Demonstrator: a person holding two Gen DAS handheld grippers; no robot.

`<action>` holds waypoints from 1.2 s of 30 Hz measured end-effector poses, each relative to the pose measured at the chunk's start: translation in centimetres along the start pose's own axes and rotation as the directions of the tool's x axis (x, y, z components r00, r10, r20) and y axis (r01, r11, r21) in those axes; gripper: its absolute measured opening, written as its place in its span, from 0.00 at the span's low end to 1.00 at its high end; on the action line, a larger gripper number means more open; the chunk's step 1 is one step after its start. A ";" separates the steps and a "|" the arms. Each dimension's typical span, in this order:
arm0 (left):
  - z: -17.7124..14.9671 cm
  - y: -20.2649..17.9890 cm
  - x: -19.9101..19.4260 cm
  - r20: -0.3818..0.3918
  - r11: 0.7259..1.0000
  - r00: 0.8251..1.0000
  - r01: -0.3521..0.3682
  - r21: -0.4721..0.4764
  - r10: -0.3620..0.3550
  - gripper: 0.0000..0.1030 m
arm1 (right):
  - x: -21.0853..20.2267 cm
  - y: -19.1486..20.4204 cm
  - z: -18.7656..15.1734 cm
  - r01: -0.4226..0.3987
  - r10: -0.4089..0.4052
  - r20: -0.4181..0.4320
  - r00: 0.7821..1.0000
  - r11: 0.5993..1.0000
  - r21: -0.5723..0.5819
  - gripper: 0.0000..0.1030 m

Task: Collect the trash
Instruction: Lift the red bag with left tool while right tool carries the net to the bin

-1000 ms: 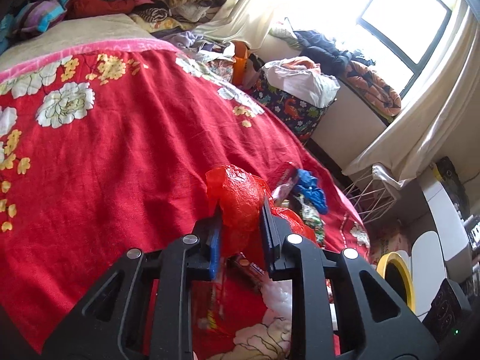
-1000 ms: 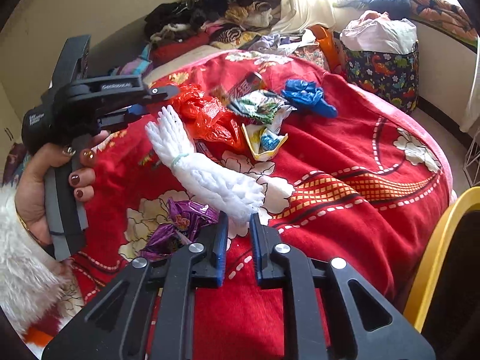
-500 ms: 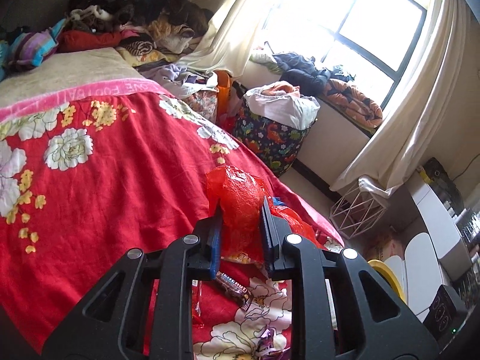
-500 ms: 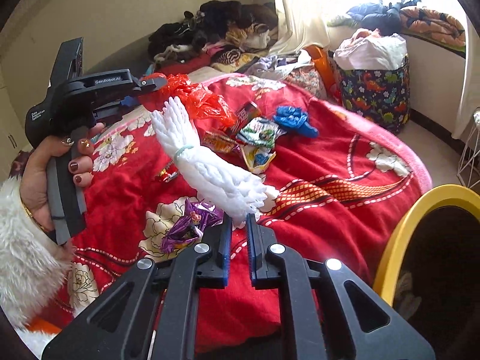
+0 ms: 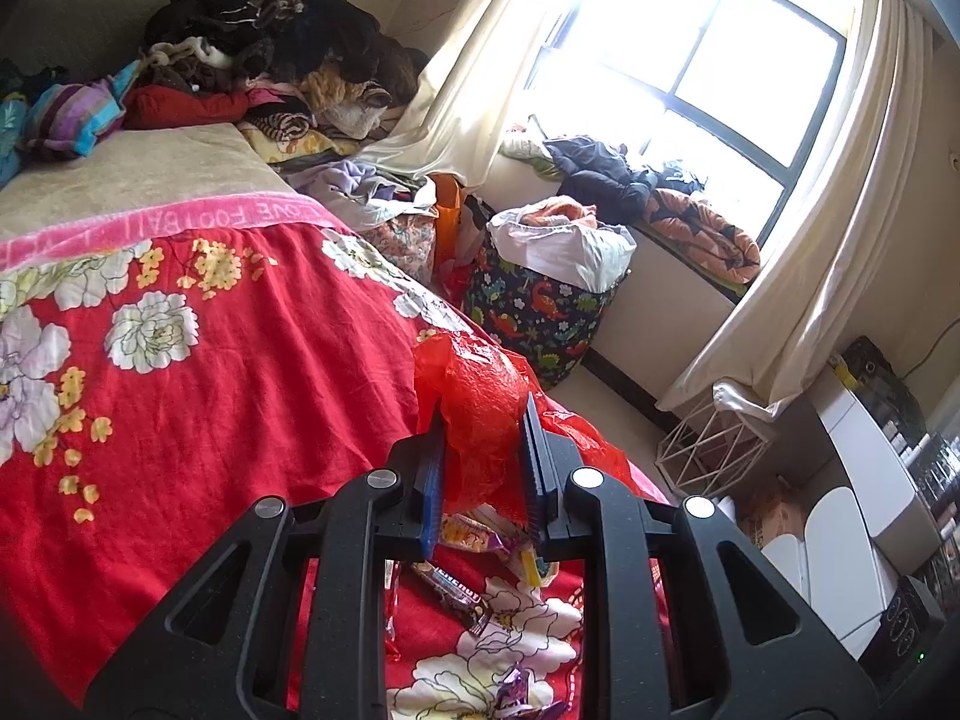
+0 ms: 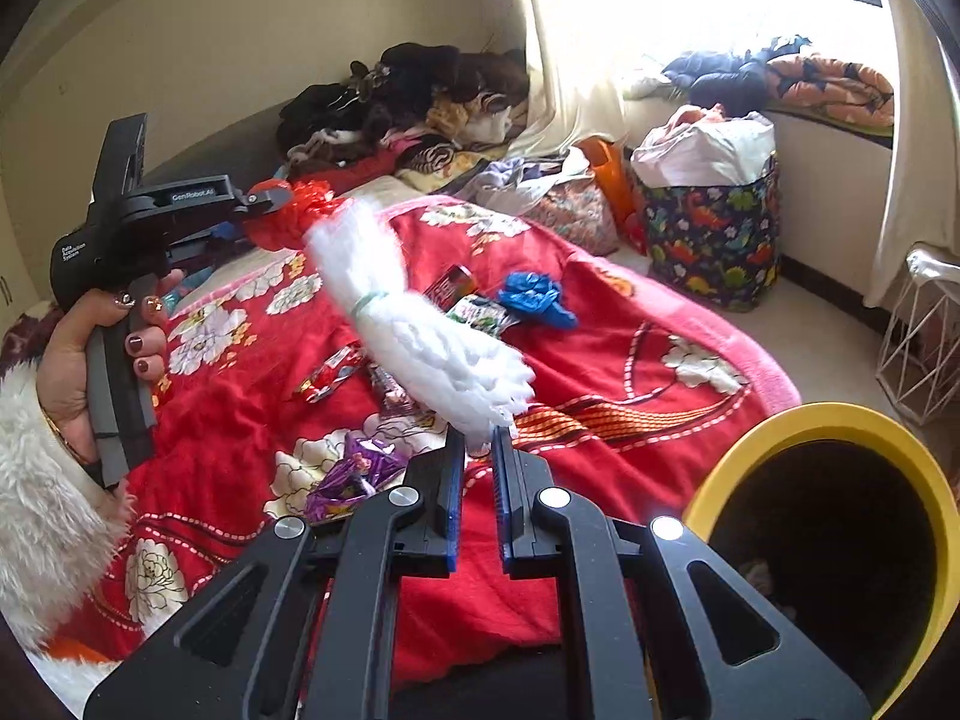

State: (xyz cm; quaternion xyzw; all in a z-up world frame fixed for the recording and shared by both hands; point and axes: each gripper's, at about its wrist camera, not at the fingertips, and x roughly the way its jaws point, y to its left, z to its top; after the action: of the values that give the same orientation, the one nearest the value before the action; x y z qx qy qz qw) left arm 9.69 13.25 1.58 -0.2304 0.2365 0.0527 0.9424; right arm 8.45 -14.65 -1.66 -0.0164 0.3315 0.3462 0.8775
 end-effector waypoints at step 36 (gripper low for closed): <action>-2.6 -8.4 -0.2 -0.058 0.975 0.988 0.150 0.166 -0.143 0.15 | -5.2 -6.5 -1.8 0.182 -0.194 0.062 0.979 0.971 0.153 0.08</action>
State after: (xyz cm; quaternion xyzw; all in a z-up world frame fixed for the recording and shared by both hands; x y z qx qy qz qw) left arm 10.20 4.57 3.08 -0.1674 0.2441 -0.0426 0.9542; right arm 8.62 -23.13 -1.29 0.0298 0.3192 0.2366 0.9172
